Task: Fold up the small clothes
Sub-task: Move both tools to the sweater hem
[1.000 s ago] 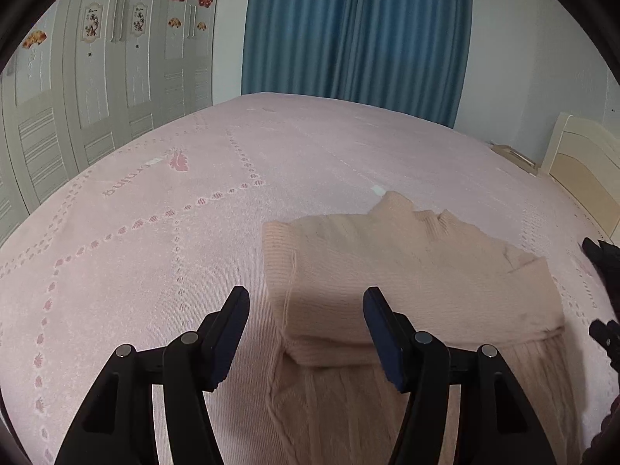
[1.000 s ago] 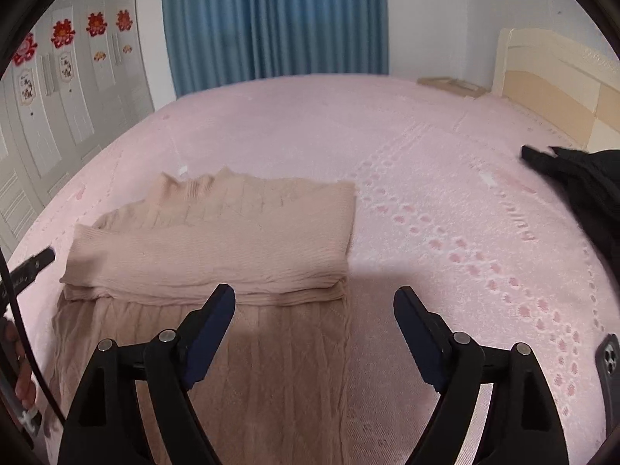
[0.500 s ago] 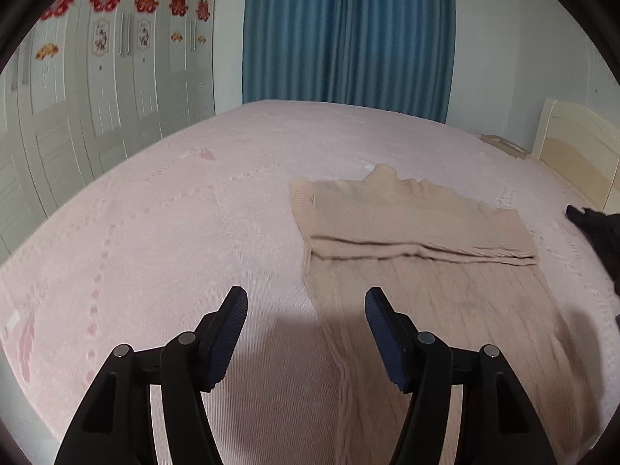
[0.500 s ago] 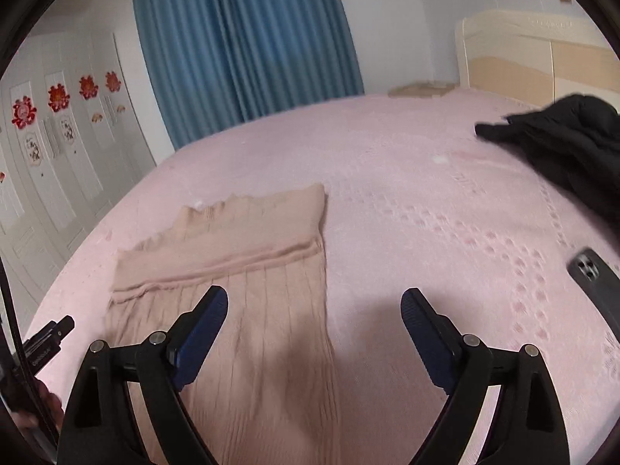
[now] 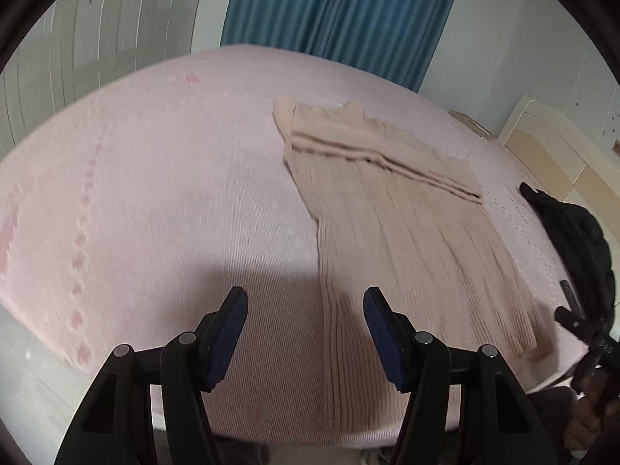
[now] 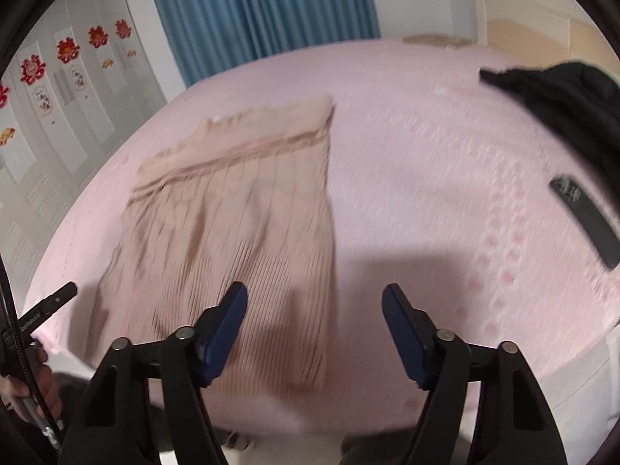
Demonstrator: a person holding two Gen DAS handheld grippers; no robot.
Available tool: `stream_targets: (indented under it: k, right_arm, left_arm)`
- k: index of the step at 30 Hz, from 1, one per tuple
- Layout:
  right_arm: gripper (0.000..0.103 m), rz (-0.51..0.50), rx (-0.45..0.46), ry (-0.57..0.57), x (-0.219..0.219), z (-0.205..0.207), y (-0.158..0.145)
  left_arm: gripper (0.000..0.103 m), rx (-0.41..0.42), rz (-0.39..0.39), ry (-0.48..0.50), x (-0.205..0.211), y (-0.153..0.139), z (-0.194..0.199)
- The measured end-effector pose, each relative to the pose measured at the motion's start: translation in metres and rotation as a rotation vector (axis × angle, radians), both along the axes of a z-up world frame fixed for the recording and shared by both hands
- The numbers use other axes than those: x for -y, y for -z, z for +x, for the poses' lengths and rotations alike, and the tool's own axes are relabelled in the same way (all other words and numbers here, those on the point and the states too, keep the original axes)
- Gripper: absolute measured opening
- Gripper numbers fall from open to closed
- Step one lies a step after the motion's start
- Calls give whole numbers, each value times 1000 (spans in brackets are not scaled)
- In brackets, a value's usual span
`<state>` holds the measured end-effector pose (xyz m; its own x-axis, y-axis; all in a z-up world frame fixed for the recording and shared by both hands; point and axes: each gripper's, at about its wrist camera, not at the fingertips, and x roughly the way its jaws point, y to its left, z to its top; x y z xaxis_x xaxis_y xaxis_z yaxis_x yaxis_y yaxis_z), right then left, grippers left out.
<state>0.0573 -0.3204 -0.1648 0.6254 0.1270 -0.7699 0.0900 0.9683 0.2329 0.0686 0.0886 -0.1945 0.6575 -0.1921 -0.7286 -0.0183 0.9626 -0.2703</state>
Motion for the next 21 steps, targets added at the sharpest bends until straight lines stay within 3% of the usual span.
stream_targets:
  k: [2, 4, 10, 13, 15, 16, 17, 18, 21]
  right_arm:
    - [62, 29, -40, -13, -1, -3, 11]
    - [59, 62, -63, -30, -4, -7, 16]
    - [58, 41, -110, -42, -18, -2, 26]
    - [57, 24, -130, -21, -20, 3, 31]
    - [46, -3, -121, -17, -23, 6, 30]
    - [32, -15, -125, -23, -24, 8, 31]
    - [14, -23, -127, -35, -27, 9, 32]
    - [7, -18, -122, -55, -28, 10, 32]
    - [5, 5, -54, -69, -26, 4, 23]
  left_arm:
    - [58, -61, -61, 27, 1, 10, -4]
    - [58, -63, -90, 74, 7, 13, -8]
    - [56, -63, 71, 113, 35, 20, -12]
    - [42, -57, 107, 114, 38, 21, -12]
    - [26, -54, 84, 123, 37, 19, -12]
    - [14, -58, 59, 122, 34, 21, -9]
    - [10, -59, 47, 114, 32, 21, -7]
    - [8, -57, 28, 111, 29, 20, -7]
    - [7, -13, -7, 81, 18, 12, -13]
